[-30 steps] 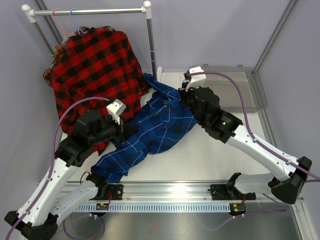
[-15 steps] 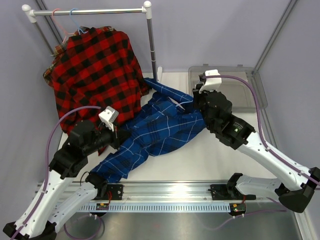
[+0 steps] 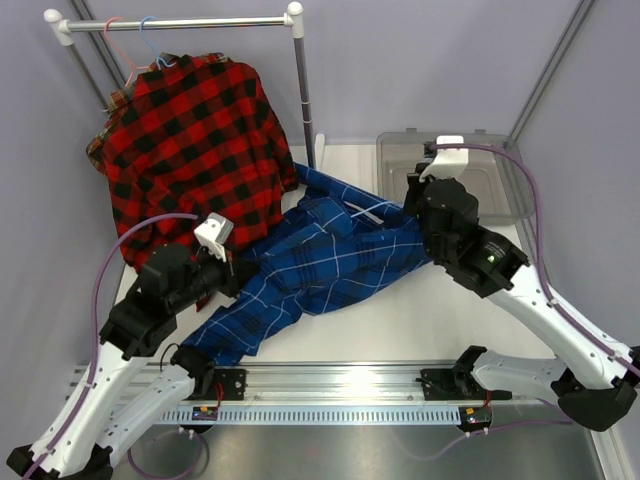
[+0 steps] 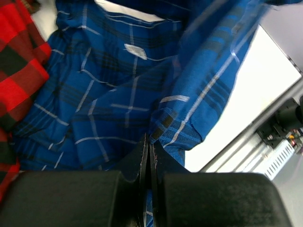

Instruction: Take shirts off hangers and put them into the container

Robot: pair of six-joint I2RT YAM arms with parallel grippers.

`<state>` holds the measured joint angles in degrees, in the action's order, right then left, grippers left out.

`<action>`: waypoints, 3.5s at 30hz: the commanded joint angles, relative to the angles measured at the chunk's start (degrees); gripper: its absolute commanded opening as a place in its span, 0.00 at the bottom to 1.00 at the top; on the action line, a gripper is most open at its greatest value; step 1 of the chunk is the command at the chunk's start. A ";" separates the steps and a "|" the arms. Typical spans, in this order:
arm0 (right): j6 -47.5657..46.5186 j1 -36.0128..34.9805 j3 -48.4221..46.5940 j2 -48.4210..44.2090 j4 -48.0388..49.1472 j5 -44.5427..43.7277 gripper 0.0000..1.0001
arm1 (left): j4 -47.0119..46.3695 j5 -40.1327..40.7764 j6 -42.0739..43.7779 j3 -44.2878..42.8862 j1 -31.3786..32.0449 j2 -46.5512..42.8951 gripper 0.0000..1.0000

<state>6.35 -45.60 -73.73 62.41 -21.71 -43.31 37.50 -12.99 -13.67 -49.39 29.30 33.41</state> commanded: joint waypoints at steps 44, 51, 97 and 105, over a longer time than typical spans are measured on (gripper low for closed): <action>1.47 0.34 13.71 -11.00 10.20 23.27 0.00 | -1.99 -22.68 -1.62 -18.81 -0.30 15.44 0.99; 0.68 0.08 13.27 -8.45 12.92 23.71 0.00 | -1.99 -21.29 -1.45 -23.65 5.84 25.21 0.87; 4.81 -0.10 16.69 -19.26 0.62 26.17 0.89 | 7.94 1.13 5.59 -10.82 10.16 13.71 0.00; 5.87 -0.01 19.06 -16.45 0.09 25.20 0.89 | 15.85 5.78 4.88 -12.84 10.08 7.38 0.00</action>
<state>11.40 -45.23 -55.61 45.23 -20.93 -17.37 50.61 -11.09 -8.86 -59.68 39.62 43.40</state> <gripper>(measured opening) 0.889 0.032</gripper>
